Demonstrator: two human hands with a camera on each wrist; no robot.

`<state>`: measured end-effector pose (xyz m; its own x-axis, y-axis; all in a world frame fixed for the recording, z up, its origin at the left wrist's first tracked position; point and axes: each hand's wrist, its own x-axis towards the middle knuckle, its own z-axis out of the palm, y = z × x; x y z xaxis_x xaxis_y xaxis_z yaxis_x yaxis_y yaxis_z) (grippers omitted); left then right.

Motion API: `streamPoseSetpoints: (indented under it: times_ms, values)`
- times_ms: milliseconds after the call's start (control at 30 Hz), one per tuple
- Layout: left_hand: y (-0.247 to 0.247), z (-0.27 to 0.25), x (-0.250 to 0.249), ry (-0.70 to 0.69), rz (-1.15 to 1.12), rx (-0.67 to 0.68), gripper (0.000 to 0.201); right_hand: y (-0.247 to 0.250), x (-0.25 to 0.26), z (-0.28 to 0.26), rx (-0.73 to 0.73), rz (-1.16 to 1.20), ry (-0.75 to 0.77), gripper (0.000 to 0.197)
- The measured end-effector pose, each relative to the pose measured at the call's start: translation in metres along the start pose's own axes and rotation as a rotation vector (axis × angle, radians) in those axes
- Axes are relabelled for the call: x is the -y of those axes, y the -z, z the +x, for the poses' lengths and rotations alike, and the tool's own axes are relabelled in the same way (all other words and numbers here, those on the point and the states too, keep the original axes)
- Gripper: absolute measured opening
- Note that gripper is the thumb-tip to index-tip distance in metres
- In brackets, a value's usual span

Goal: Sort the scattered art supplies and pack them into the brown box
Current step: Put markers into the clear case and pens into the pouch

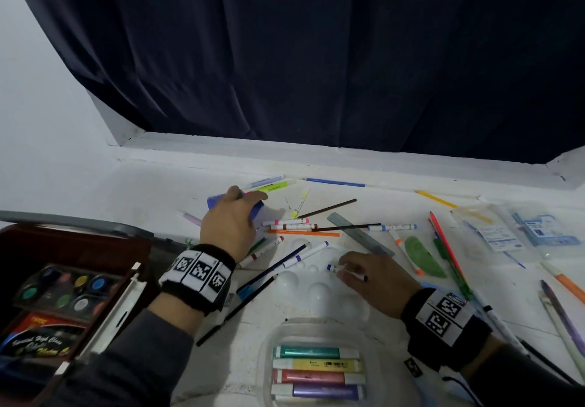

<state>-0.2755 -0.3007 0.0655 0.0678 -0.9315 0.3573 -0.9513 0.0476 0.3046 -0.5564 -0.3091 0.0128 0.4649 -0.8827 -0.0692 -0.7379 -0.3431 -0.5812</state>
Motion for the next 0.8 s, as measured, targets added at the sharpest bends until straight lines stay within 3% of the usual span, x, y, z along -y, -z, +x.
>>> streamPoseSetpoints:
  times_ms: [200, 300, 400, 567, 800]
  values:
    - [0.041, -0.036, -0.023, -0.094, -0.295, -0.258, 0.044, 0.011, 0.016, -0.005, -0.176, 0.148, 0.040, 0.041]
    - [0.048, -0.062, -0.028, -0.189, -0.528, -0.206, 0.037, 0.015, 0.024, -0.010, -0.257, 0.269, 0.106, 0.064]
    - [0.040, -0.086, -0.029, -0.155, -0.771, -0.051, 0.029, 0.019, 0.029, -0.018, -0.312, 0.316, 0.186, 0.080]
    - [0.026, -0.117, -0.025, -0.087, -0.844, 0.068, 0.038, 0.018, 0.021, -0.031, -0.304, 0.137, 0.194, 0.032]
    - [0.033, -0.132, -0.010, -0.161, -0.592, -0.017, 0.037, 0.018, 0.026, -0.051, -0.378, 0.095, 0.388, 0.012]
